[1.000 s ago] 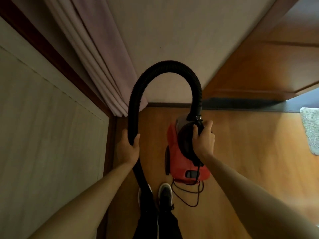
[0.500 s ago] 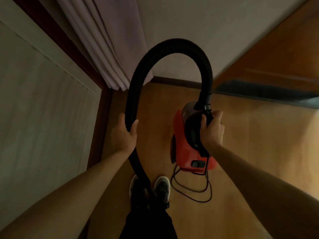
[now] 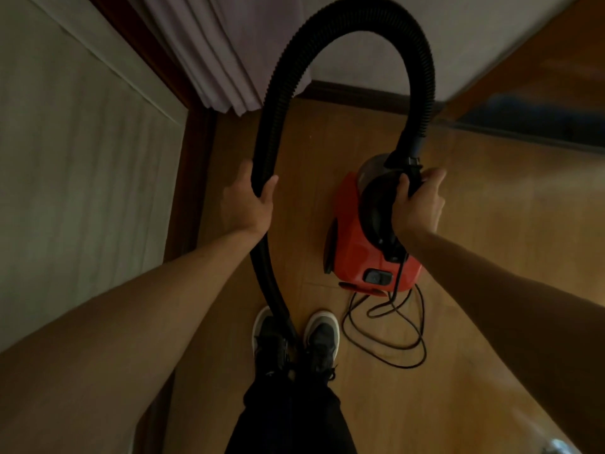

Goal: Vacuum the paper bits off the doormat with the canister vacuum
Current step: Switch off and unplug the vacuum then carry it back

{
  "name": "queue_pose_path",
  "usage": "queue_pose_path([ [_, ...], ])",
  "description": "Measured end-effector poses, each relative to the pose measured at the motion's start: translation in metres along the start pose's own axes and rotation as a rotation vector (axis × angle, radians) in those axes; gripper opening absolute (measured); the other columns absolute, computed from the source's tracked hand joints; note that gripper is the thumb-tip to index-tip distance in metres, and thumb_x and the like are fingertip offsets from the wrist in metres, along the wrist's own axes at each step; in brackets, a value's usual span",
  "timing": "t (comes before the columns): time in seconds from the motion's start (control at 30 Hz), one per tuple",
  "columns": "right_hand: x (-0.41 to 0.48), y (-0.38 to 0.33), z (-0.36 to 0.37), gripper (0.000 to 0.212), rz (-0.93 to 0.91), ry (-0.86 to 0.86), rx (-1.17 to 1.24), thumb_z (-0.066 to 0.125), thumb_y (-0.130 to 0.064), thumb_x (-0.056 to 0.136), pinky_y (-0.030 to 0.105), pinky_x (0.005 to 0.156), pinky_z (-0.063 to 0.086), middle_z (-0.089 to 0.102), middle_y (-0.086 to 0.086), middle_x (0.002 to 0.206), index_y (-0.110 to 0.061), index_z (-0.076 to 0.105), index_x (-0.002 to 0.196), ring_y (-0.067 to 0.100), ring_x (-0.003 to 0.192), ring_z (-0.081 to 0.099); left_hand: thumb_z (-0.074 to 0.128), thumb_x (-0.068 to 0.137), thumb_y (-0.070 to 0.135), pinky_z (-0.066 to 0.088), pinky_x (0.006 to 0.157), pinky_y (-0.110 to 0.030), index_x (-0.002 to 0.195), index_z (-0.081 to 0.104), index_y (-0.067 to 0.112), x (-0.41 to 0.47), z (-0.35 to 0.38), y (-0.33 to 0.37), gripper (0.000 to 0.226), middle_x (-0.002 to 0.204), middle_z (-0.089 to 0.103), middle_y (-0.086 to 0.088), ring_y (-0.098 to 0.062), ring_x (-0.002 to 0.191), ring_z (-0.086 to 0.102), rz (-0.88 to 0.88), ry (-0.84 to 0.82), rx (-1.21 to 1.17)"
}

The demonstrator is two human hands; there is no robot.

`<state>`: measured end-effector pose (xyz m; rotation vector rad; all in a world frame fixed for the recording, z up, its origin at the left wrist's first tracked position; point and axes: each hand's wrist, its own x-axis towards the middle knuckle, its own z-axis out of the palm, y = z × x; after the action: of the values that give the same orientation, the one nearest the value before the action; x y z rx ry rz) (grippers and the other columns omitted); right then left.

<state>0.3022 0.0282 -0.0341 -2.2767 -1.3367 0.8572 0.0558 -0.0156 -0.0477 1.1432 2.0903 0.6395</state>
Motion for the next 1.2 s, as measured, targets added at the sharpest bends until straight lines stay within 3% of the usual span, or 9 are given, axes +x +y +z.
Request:
queue_pose_path([
  [0.13, 0.011, 0.001, 0.017, 0.027, -0.006, 0.005, 0.002, 0.044, -0.03, 0.102, 0.048, 0.072, 0.056, 0.057, 0.008, 0.097, -0.008, 0.036, 0.115, 0.034, 0.089, 0.063, 0.054, 0.1, 0.036, 0.038, 0.058, -0.008, 0.125, 0.053, 0.016, 0.013, 0.014, -0.004, 0.032, 0.103, 0.059, 0.009, -0.007, 0.085, 0.058, -0.017, -0.001, 0.018],
  [0.23, 0.02, 0.0, 0.031, 0.027, -0.02, -0.008, 0.01, 0.044, -0.029, 0.102, 0.04, 0.064, 0.05, 0.054, 0.006, 0.094, -0.006, 0.036, 0.115, 0.029, 0.08, 0.059, 0.055, 0.1, 0.037, 0.036, 0.057, -0.006, 0.124, 0.053, 0.016, 0.021, 0.025, -0.013, 0.032, 0.103, 0.06, 0.009, -0.006, 0.084, 0.058, -0.029, 0.01, 0.021],
  [0.43, 0.034, 0.009, 0.056, 0.025, -0.044, -0.017, 0.039, 0.044, -0.029, 0.102, 0.04, 0.06, 0.052, 0.054, 0.007, 0.093, -0.009, 0.035, 0.113, 0.026, 0.076, 0.058, 0.057, 0.098, 0.039, 0.041, 0.06, -0.013, 0.119, 0.055, 0.017, 0.035, 0.045, -0.028, 0.03, 0.099, 0.061, 0.011, -0.008, 0.083, 0.06, -0.057, 0.02, 0.0],
  [0.53, 0.038, 0.017, 0.069, 0.024, -0.043, -0.036, 0.055, 0.044, -0.03, 0.102, 0.036, 0.056, 0.051, 0.054, 0.006, 0.093, -0.01, 0.034, 0.113, 0.024, 0.074, 0.058, 0.058, 0.097, 0.04, 0.048, 0.065, -0.023, 0.116, 0.055, 0.018, 0.045, 0.052, -0.037, 0.03, 0.1, 0.063, 0.008, -0.01, 0.085, 0.062, -0.059, 0.025, 0.006],
  [0.63, 0.041, 0.024, 0.077, 0.024, -0.071, -0.045, 0.06, 0.044, -0.029, 0.103, 0.025, 0.047, 0.043, 0.055, 0.006, 0.094, -0.009, 0.035, 0.114, 0.015, 0.065, 0.054, 0.058, 0.097, 0.041, 0.051, 0.071, -0.029, 0.12, 0.055, 0.017, 0.055, 0.059, -0.044, 0.033, 0.105, 0.063, 0.008, -0.01, 0.088, 0.06, -0.057, 0.027, 0.013],
  [0.73, 0.049, 0.025, 0.082, 0.026, -0.077, -0.04, 0.072, 0.045, -0.029, 0.102, 0.031, 0.051, 0.051, 0.055, 0.004, 0.092, -0.008, 0.035, 0.115, 0.006, 0.062, 0.051, 0.057, 0.097, 0.042, 0.049, 0.073, -0.028, 0.122, 0.054, 0.019, 0.064, 0.066, -0.048, 0.034, 0.103, 0.059, 0.012, -0.009, 0.09, 0.058, -0.062, 0.032, 0.023],
  [0.87, 0.055, 0.025, 0.084, 0.025, -0.057, -0.053, 0.087, 0.045, -0.029, 0.102, 0.037, 0.056, 0.057, 0.055, 0.004, 0.091, -0.01, 0.035, 0.115, 0.013, 0.065, 0.057, 0.056, 0.097, 0.044, 0.052, 0.071, -0.031, 0.119, 0.053, 0.02, 0.072, 0.076, -0.048, 0.032, 0.105, 0.063, 0.007, -0.014, 0.089, 0.063, -0.084, 0.021, 0.011],
  [1.03, 0.055, 0.023, 0.083, 0.026, -0.051, -0.045, 0.08, 0.045, -0.028, 0.102, 0.034, 0.055, 0.055, 0.054, 0.005, 0.093, -0.008, 0.034, 0.115, 0.015, 0.066, 0.056, 0.054, 0.099, 0.04, 0.046, 0.062, -0.029, 0.127, 0.047, 0.018, 0.082, 0.077, -0.041, 0.036, 0.115, 0.062, 0.001, -0.014, 0.084, 0.057, -0.203, 0.006, 0.058],
  [1.2, 0.053, 0.022, 0.081, 0.036, -0.017, -0.088, 0.037, 0.056, -0.021, 0.095, 0.029, 0.054, 0.048, 0.051, 0.004, 0.098, -0.009, 0.033, 0.119, 0.02, 0.076, 0.056, 0.057, 0.099, 0.032, 0.045, 0.066, -0.026, 0.141, 0.035, 0.018, 0.09, 0.067, -0.042, 0.049, 0.131, 0.058, -0.008, -0.017, 0.09, 0.056, -0.301, -0.085, 0.083],
])
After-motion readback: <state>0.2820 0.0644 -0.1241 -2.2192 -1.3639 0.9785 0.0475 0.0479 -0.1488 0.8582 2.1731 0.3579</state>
